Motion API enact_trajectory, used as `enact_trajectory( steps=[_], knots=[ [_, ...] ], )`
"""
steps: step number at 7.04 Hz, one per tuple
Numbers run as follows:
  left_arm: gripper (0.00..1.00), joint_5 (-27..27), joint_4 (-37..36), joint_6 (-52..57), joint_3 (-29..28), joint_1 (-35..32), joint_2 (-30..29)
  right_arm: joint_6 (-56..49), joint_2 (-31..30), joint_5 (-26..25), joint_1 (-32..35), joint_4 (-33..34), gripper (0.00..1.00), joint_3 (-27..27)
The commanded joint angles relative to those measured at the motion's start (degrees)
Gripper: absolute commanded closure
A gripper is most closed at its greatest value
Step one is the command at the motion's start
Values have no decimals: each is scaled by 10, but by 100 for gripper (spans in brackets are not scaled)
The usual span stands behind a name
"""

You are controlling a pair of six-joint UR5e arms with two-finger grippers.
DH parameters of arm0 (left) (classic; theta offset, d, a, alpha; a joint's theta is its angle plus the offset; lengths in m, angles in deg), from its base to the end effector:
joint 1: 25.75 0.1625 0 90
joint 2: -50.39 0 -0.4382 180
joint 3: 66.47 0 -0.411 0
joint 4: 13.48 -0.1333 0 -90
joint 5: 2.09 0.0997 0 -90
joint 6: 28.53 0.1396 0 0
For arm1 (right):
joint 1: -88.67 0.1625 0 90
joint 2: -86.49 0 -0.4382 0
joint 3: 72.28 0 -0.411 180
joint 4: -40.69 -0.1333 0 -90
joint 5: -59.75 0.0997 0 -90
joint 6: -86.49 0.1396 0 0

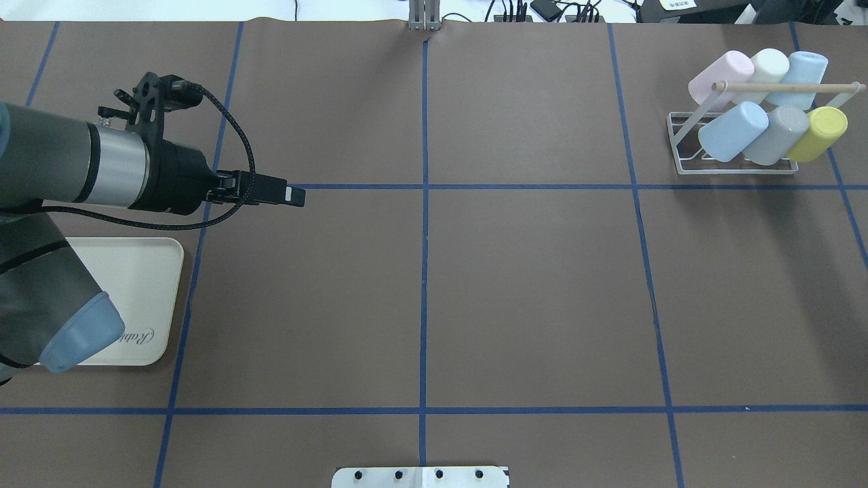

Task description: Transfer IKEA cup to right arm and place on rack

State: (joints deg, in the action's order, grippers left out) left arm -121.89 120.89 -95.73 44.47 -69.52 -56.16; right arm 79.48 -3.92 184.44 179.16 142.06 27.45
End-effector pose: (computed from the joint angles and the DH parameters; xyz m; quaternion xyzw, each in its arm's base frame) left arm 0.3782 -0.4508 0.2509 0.1851 0.6359 0.0328 0.7486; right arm 0.0581 -0.4975 0.6524 0.0025 -0.2986 -0.0489 0.9531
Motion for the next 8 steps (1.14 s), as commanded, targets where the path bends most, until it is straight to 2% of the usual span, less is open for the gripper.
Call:
enact_trajectory(
  steps=[1, 2, 3, 6, 7, 8],
  knots=[
    [0, 0, 6, 14, 2, -1, 18, 1, -31, 2, 3, -58, 0, -1],
    [0, -1, 4, 101, 3, -10, 56, 2, -28, 4, 2, -62, 0, -4],
    [0, -3, -3, 199, -2, -50, 105, 3, -28, 19, 2, -57, 0, -5],
    [0, -1, -124, 445, -10, -191, 183, 46, -27, 119, 3, -55, 0, -30],
    [0, -1, -161, 534, -37, -236, 191, 45, -27, 124, 3, -53, 0, -31],
    [0, -1, -162, 565, -72, -267, 214, 45, -29, 123, 3, -52, 0, -31]
  ],
)
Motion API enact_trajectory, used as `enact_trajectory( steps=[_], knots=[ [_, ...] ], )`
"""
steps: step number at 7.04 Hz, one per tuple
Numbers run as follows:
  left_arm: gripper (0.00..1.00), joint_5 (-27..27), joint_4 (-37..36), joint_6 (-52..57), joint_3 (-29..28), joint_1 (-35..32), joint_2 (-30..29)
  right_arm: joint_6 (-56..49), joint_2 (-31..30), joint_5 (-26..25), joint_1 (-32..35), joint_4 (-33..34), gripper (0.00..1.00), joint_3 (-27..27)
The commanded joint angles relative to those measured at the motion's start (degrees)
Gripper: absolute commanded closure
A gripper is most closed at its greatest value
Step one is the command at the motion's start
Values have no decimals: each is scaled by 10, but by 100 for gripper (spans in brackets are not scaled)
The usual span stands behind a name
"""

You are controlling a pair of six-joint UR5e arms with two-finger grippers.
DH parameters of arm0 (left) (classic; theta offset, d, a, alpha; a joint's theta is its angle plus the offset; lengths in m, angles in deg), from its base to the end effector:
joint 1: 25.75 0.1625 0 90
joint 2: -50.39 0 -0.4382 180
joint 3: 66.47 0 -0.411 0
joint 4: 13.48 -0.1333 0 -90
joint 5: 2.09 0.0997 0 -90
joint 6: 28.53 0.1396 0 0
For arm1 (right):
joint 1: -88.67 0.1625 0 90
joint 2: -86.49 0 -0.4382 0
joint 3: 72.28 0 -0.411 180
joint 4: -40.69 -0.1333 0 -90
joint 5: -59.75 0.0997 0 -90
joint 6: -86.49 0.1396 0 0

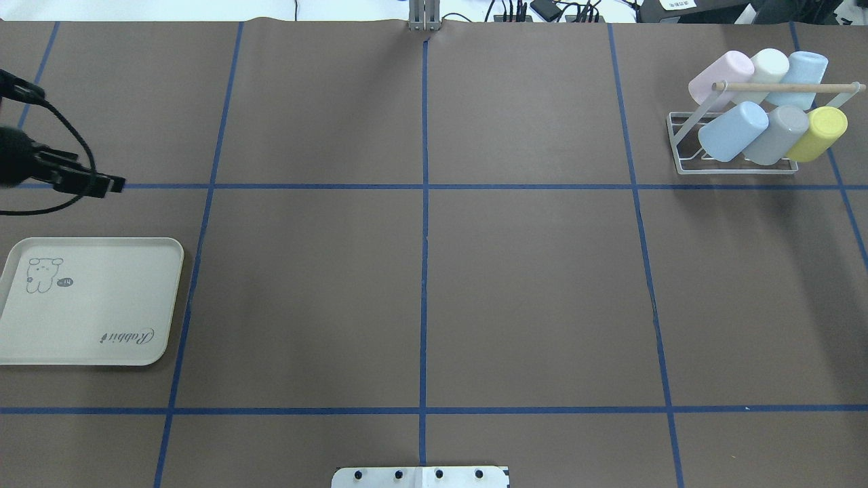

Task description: Transfer IKEA cup to right arm and place on rack

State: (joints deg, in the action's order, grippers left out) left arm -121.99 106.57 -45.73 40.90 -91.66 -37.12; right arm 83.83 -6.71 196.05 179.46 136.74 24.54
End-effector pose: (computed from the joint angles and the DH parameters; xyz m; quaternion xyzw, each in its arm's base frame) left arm 0.1599 -0.5137 0.5100 0.2614 0.3533 0.1521 0.8853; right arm 0.0390 -0.4807 0.6747 -0.0077 -0.3935 -0.0067 0.9193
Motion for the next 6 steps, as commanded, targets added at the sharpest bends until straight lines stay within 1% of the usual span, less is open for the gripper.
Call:
enact_trajectory(
  steps=[1, 2, 3, 4, 5, 6],
  knots=[
    [0, 0, -8, 80, -61, -90, 34, 2, -2, 6, 0, 0, 0, -1],
    [0, -5, -14, 110, -61, -118, 37, 2, -2, 5, 0, 0, 0, -1],
    [0, 1, -47, 144, -79, -120, 36, 1, -2, 5, 0, -1, 0, -1],
    [0, 0, -101, 224, -100, -154, 34, 1, -2, 4, -1, -2, 0, -1],
    [0, 0, -173, 226, -114, -192, 17, 0, -1, 3, -2, -2, 0, 0],
    [0, -5, -206, 230, -117, -206, 22, 0, -1, 1, -6, -2, 0, 0]
  ],
)
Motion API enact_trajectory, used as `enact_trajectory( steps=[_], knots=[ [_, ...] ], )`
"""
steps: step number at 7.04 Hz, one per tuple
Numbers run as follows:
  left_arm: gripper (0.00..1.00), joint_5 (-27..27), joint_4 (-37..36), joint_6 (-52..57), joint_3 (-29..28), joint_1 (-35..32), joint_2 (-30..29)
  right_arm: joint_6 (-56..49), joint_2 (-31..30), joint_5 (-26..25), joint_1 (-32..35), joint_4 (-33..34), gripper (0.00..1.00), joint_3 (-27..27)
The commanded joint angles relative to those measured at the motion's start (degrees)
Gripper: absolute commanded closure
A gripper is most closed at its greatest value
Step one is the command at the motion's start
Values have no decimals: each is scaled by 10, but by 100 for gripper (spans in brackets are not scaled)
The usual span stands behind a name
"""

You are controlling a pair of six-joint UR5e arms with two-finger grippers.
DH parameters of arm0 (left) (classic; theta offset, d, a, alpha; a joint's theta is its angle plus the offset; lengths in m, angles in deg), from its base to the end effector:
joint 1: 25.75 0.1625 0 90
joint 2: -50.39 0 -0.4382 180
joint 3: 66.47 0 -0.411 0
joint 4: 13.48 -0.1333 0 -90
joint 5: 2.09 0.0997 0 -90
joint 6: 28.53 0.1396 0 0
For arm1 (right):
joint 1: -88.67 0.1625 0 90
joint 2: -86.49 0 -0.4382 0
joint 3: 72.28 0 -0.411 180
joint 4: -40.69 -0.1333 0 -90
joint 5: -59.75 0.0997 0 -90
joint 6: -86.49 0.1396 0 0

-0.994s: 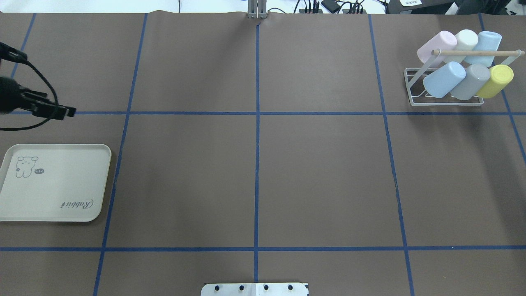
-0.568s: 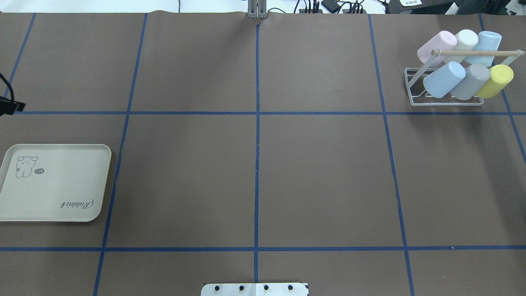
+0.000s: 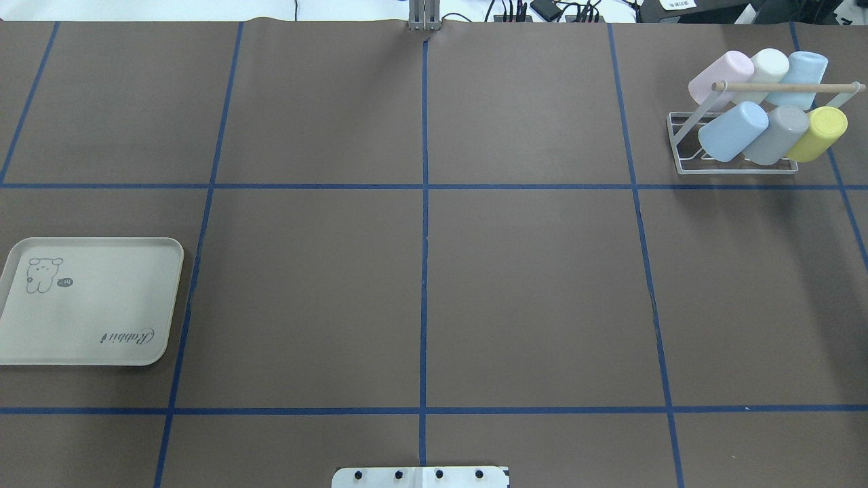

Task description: Transfer IKEA cup to right arm and place on rack

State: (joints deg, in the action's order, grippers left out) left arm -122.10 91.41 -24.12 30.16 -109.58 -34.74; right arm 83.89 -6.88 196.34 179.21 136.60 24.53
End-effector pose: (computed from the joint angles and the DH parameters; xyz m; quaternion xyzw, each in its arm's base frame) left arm -0.0090 -0.5077 0.6737 0.1359 0.2583 0.1254 0.9482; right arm 0.0364 -0.4797 0.6754 -0.0090 -0.3958 -0.0080 0.9183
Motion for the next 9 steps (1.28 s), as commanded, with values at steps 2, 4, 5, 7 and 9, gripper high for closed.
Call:
enact_trajectory(
  steps=[2, 4, 5, 7, 9],
  knots=[
    [0, -30, -139, 18, -3, -46, -4, 0, 6, -25, -22, 1, 0, 6],
    [0, -60, -151, 88, 1, -84, 16, 1, 9, -35, -37, 3, 0, 13],
    [0, -70, -148, 103, 13, -87, 20, 1, 12, -36, -39, 46, 0, 34],
    [0, -71, -151, 128, 32, -91, 18, 1, 22, -70, -43, 142, 0, 91],
    [0, -71, -153, 118, 36, -87, 7, -4, 5, -69, -43, 140, 0, 87]
  ],
)
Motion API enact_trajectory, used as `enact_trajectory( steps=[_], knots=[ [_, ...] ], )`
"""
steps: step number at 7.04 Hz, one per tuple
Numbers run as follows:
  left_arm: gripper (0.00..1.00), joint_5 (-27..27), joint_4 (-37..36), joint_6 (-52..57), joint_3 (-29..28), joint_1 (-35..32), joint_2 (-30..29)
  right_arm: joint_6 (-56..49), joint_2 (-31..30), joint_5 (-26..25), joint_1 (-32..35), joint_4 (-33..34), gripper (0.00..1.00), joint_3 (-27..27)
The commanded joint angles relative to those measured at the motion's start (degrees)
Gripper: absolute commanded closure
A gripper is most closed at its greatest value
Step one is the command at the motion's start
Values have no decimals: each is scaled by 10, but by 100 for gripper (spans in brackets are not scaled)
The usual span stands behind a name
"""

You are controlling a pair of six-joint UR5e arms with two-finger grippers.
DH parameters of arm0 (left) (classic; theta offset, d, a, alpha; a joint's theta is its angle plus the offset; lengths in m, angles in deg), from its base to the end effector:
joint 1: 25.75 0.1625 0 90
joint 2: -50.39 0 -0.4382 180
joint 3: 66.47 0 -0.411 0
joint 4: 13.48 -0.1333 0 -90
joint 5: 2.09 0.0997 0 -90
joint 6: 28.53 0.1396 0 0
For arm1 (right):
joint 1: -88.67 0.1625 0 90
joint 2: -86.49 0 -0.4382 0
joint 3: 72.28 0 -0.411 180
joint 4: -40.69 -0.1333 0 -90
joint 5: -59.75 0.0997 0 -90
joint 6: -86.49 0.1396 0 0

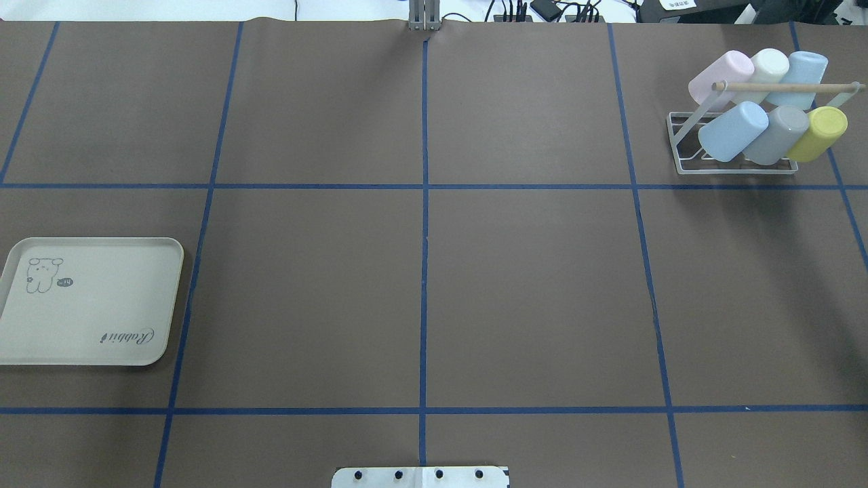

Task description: Transfer IKEA cup to right arm and place on rack

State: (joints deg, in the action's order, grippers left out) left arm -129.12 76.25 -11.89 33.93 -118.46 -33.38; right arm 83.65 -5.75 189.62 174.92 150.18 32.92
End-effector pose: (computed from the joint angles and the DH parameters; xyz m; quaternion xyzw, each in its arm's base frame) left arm -0.0714 -0.4666 0.6726 0.0851 0.3074 0.1256 0.9394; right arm 0.0130 -0.4721 0.6260 -0.0562 -0.3400 -0.0346 0.9381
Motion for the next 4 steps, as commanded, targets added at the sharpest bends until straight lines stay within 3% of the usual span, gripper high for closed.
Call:
enact_trajectory(
  steps=[1, 2, 4],
  knots=[
    [0, -28, -12, -47, -10, 2, -5, -1, -7, -2, 0, 4, 0, 2],
    [0, -57, -11, -58, -7, 1, 2, -1, -7, -2, 0, 4, 0, -2],
    [0, -45, -9, -57, -2, 1, 3, -1, -7, -1, 0, 4, 0, 0]
  ],
)
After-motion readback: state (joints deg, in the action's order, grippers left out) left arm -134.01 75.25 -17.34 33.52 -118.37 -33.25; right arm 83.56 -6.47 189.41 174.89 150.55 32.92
